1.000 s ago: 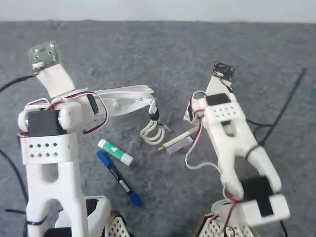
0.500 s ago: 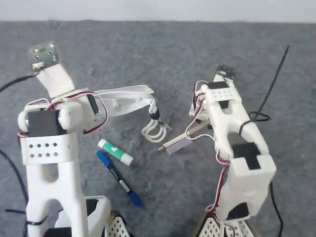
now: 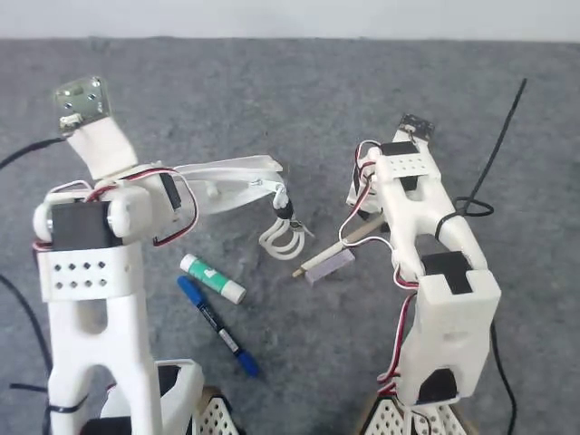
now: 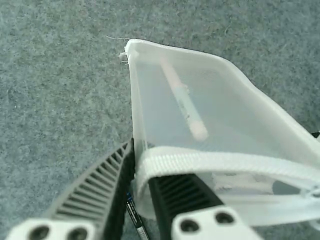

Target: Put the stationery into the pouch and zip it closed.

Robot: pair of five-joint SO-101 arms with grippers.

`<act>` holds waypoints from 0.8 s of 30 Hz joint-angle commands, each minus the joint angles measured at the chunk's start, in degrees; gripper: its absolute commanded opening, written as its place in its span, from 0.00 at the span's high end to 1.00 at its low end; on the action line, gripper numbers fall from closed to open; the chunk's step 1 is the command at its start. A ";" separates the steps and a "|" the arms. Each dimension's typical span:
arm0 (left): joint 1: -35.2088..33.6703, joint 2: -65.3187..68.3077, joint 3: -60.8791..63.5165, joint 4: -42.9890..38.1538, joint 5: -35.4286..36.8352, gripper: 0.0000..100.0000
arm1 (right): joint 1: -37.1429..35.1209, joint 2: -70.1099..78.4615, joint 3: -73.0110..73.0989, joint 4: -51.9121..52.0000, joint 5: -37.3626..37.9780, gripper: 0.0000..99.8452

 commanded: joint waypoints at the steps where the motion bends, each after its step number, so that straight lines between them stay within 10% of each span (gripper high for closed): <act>1: -0.44 -0.70 0.13 -1.76 0.53 0.99 | 0.48 0.75 -2.55 0.04 -0.53 0.93; 24: -0.44 -0.70 0.13 -1.76 0.53 0.99 | -4.00 -10.15 -3.87 10.15 -0.44 0.99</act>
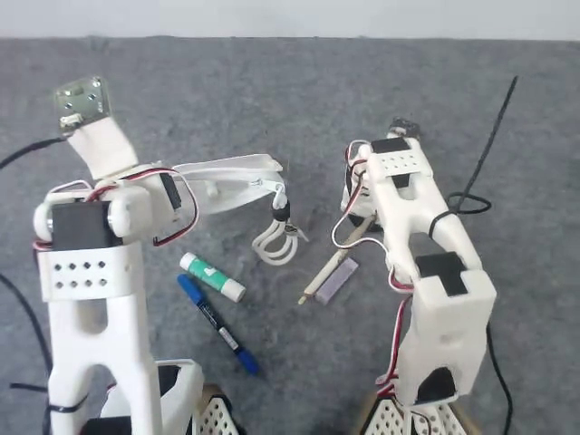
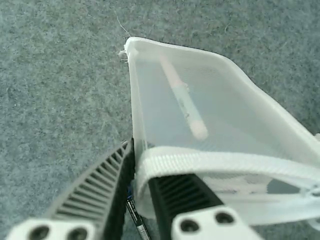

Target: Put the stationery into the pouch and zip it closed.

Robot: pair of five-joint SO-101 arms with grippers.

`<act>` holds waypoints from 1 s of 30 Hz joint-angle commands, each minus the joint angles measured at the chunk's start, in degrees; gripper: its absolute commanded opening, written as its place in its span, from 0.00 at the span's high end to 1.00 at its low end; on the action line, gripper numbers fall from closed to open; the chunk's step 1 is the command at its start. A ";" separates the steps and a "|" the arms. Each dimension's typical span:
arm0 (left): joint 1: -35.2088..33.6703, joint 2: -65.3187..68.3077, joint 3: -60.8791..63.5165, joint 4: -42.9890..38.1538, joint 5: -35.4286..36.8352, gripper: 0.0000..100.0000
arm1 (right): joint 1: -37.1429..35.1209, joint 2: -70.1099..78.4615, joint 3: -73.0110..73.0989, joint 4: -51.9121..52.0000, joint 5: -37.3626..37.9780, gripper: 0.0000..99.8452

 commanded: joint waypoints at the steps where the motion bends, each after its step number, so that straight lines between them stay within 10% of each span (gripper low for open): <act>1: -0.44 -0.70 0.04 -1.76 0.53 0.99 | -1.80 -7.60 -2.11 2.95 -0.44 0.99; 30: -0.44 -0.70 0.22 -1.76 0.44 0.99 | -8.66 -29.14 -2.02 20.70 6.51 0.99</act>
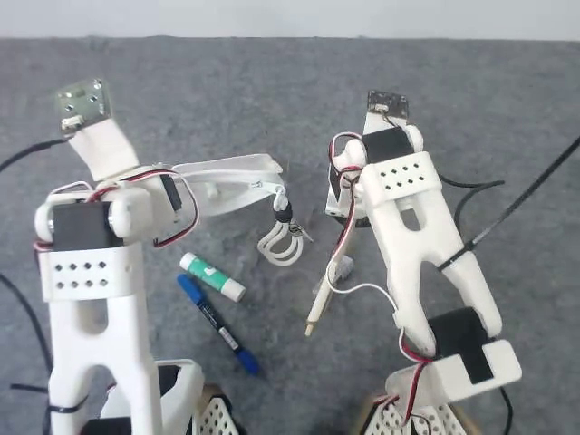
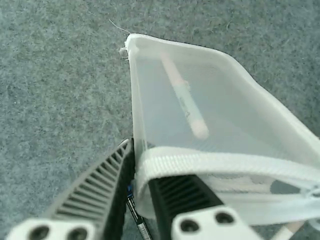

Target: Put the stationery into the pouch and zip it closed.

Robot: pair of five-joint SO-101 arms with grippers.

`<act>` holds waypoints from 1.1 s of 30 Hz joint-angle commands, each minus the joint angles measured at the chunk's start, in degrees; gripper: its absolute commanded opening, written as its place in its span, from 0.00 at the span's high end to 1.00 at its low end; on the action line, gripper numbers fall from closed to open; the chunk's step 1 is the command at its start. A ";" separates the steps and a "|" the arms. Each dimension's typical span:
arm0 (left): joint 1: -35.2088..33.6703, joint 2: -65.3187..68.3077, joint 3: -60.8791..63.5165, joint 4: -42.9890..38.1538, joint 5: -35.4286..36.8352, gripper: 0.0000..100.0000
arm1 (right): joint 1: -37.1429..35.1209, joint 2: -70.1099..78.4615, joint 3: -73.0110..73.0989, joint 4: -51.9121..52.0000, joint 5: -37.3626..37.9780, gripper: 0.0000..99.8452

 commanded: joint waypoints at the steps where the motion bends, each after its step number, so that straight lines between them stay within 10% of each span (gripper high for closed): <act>1: -0.44 -0.70 -0.57 -1.76 0.44 0.99 | -1.45 -6.55 -2.02 2.51 0.97 0.99; 33: -0.44 -0.70 -0.57 -1.76 0.44 0.99 | -6.37 -45.32 24.88 -11.74 0.88 0.99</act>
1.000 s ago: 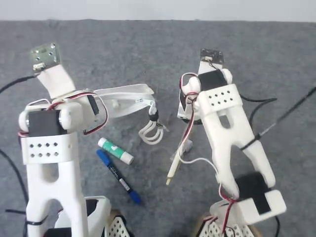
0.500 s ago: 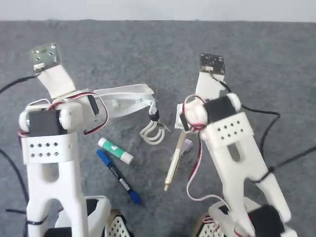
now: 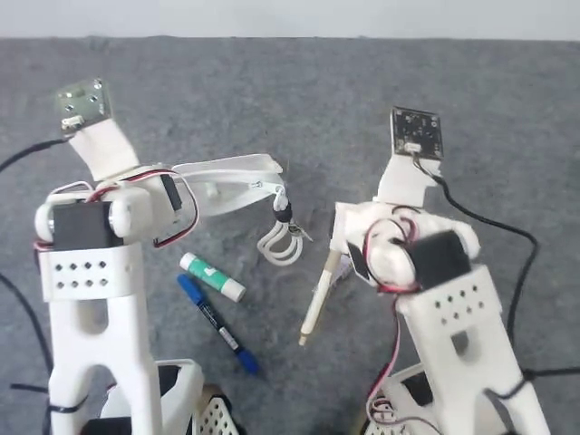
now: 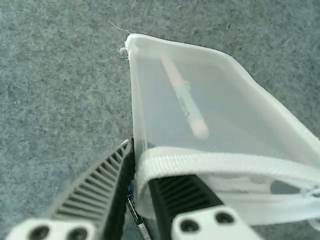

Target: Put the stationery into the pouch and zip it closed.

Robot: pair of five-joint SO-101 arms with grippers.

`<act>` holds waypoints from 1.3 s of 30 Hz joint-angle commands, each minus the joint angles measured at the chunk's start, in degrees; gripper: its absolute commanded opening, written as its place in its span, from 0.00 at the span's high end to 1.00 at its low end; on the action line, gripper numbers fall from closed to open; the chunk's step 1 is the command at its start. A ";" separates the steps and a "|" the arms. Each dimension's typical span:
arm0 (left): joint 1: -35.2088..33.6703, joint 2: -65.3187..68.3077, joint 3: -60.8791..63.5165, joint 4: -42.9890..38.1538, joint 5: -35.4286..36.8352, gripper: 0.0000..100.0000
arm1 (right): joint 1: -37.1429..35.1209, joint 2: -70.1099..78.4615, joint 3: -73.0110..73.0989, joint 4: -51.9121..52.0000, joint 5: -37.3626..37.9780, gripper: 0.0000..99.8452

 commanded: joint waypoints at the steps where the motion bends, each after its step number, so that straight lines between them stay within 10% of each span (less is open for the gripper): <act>1: -0.35 -0.70 -0.57 -1.76 0.44 0.99 | -2.15 -4.44 0.26 -1.01 0.79 0.99; 39: -0.18 -0.70 -0.57 -1.76 0.44 0.99 | -14.81 -53.67 41.23 -39.69 0.70 0.99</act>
